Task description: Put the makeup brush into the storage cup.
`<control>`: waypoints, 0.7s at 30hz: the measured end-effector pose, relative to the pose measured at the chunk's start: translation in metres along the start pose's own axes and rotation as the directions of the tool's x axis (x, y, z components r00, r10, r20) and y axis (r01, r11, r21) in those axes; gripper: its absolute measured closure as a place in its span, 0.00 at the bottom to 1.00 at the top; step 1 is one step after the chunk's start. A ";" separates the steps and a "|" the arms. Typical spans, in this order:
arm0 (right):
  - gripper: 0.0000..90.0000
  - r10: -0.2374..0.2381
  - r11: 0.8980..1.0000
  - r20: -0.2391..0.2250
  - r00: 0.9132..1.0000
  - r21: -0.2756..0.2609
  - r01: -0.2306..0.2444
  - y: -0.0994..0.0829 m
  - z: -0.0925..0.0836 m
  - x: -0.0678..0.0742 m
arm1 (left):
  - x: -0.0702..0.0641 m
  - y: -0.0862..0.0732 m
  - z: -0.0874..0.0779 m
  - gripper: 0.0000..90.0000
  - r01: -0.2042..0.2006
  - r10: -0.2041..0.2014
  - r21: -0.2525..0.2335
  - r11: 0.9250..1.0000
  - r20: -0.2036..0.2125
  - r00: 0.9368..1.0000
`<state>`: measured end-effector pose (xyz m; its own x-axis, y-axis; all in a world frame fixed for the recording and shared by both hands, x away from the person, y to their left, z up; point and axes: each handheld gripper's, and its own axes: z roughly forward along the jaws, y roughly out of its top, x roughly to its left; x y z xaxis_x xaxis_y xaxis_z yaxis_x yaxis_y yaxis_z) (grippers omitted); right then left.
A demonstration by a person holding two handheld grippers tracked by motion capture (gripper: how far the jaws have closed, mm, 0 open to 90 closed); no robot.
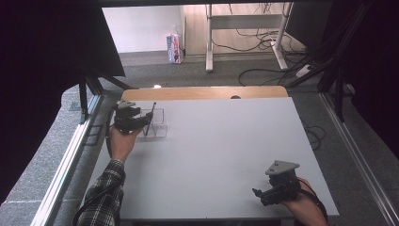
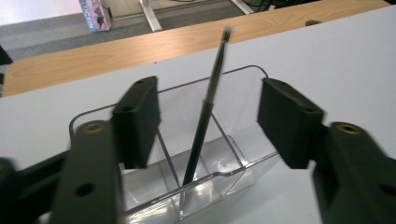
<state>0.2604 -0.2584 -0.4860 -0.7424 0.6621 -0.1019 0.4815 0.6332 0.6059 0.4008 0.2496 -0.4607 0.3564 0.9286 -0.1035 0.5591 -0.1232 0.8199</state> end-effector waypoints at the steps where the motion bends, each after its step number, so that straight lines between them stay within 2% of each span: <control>1: 0.00 0.000 1.000 0.000 1.000 0.000 0.000 0.000 0.000 0.000 | 0.000 0.000 0.000 0.37 0.000 0.000 0.000 1.000 0.000 1.000; 3: 0.00 0.001 1.000 0.000 1.000 0.001 -0.001 0.000 0.000 0.000 | 0.000 0.001 -0.001 0.30 -0.004 0.004 0.002 1.000 0.003 1.000; 4: 0.00 0.002 1.000 0.000 1.000 0.001 -0.002 0.000 0.000 0.000 | 0.000 0.001 -0.002 0.30 -0.001 0.001 0.004 1.000 0.004 1.000; 5: 0.00 0.002 1.000 0.000 1.000 -0.001 -0.002 0.000 0.000 0.000 | 0.000 0.002 -0.003 0.22 -0.002 0.002 0.002 1.000 -0.004 1.000; 7: 0.00 0.005 1.000 0.002 1.000 -0.005 -0.005 0.000 0.000 -0.001 | -0.001 0.002 -0.004 0.17 -0.001 0.001 0.001 1.000 -0.007 1.000; 11: 0.00 0.015 1.000 0.002 1.000 -0.009 -0.015 0.000 -0.001 -0.001 | -0.002 0.003 -0.005 0.09 0.005 -0.005 0.004 1.000 0.005 1.000; 12: 0.00 0.019 1.000 -0.002 1.000 -0.012 -0.019 0.000 -0.001 -0.002 | -0.003 0.003 -0.006 0.07 0.000 0.000 0.011 1.000 0.023 1.000; 21: 0.00 0.037 0.999 -0.004 0.999 -0.024 -0.037 0.000 -0.001 -0.003 | -0.007 0.003 -0.013 0.02 -0.005 0.004 0.019 1.000 0.067 0.998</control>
<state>0.2622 -0.2608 -0.4847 -0.7262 0.6832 -0.0763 0.4974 0.5988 0.6277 0.3904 0.2475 -0.4505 0.4076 0.9028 -0.1375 0.5716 -0.1349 0.8094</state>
